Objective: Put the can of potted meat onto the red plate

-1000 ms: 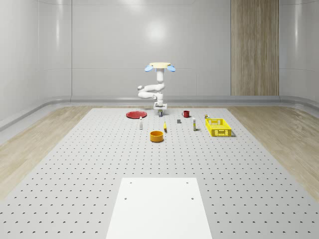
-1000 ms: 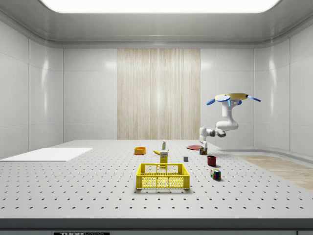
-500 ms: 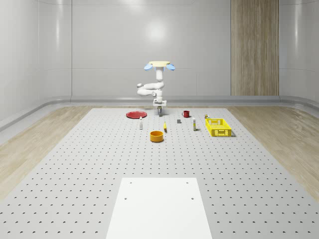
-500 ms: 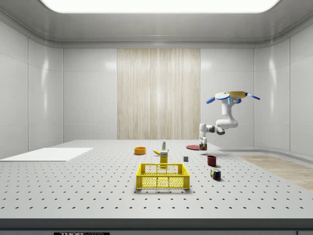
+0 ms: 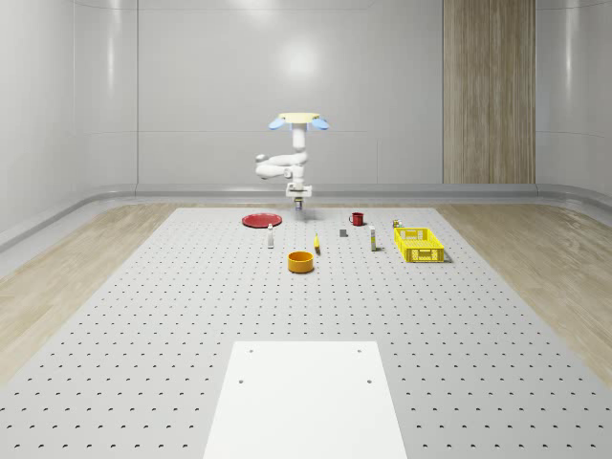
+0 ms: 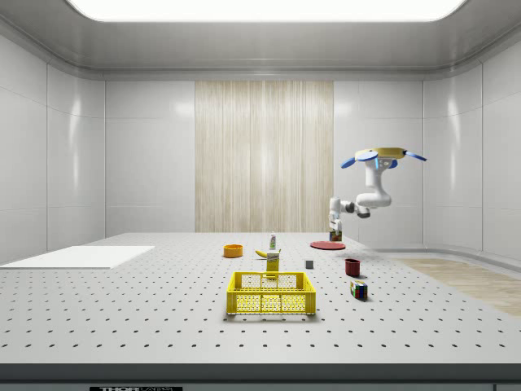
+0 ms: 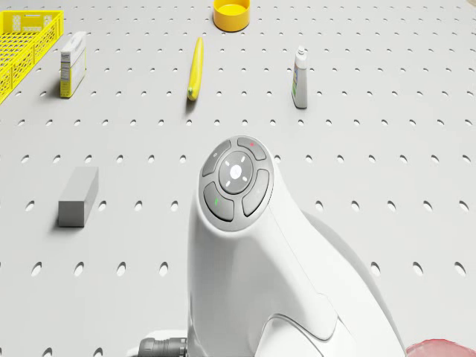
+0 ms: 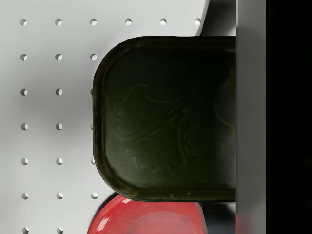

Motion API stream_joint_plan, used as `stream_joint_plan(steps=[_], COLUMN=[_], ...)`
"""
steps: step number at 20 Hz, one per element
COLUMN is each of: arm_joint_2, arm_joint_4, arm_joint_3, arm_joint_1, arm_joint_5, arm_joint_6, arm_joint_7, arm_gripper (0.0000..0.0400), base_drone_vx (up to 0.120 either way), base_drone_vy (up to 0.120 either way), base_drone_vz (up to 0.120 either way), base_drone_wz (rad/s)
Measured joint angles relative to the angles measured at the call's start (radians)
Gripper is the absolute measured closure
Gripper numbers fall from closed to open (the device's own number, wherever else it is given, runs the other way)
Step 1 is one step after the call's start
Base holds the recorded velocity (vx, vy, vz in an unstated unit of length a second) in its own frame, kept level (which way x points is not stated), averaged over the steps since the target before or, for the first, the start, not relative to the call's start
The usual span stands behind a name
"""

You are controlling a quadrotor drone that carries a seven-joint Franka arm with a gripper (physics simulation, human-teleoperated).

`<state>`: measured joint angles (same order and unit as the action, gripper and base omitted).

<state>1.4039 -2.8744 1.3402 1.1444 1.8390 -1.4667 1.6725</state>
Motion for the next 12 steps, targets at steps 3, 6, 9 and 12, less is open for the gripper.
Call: stream_joint_plan(steps=[3,6,9,12], arm_joint_2=[0.006,0.013,0.019,0.025], arm_joint_4=[0.000,0.000,0.000,0.001], arm_joint_3=[0.004,0.006,0.008,0.009], arm_joint_1=[0.002,0.004,0.005,0.007], arm_joint_5=[-0.005,-0.009,-0.013,-0.016], arm_joint_6=[-0.005,-0.011,-0.017,-0.022], arm_joint_7=[0.002,0.004,0.005,0.007], arm_gripper=[0.0115,0.0115,0.0115,0.0115], base_drone_vx=[0.000,0.000,0.000,0.000], base_drone_vy=[-0.120,-0.120,-0.120,-0.120], base_drone_vz=[0.000,0.000,0.000,0.000], base_drone_wz=[0.000,0.000,0.000,0.000])
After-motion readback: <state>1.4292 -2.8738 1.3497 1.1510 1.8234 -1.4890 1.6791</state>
